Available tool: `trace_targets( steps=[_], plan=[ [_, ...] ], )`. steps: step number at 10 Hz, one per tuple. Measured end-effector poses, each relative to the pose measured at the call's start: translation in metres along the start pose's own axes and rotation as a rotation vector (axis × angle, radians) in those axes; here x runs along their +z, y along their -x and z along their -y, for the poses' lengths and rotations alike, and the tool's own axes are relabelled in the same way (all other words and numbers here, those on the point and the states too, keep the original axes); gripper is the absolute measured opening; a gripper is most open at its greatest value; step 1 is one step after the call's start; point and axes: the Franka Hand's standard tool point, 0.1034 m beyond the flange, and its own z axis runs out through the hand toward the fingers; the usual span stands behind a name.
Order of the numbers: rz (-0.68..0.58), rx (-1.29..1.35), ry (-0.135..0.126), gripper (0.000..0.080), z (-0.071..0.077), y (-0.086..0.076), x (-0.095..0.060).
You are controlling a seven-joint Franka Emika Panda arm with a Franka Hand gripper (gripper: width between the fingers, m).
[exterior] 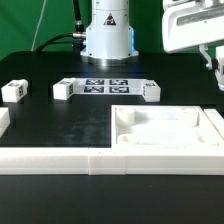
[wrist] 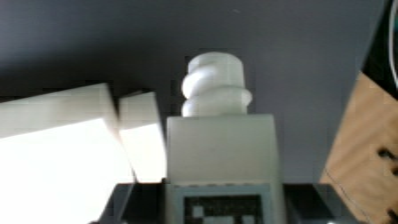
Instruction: Assemble one leg
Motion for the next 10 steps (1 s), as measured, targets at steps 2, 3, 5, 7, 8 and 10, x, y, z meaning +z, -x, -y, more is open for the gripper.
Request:
trace_targets(
  steps=[2, 3, 5, 7, 8, 10],
  plan=[
    [-0.036, -0.143, 0.021, 0.0288, -0.017, -0.026, 0.000],
    [-0.046, -0.199, 0.032, 0.0288, -0.026, -0.036, 0.001],
    [-0.068, -0.258, 0.048, 0.0288, -0.041, -0.057, 0.003],
    [-0.063, -0.252, 0.048, 0.0288, -0.039, -0.053, 0.004],
    [-0.073, -0.252, 0.047, 0.0288, -0.040, -0.054, 0.004],
    [-0.074, -0.252, 0.049, 0.0288, -0.042, -0.054, 0.005]
  ],
)
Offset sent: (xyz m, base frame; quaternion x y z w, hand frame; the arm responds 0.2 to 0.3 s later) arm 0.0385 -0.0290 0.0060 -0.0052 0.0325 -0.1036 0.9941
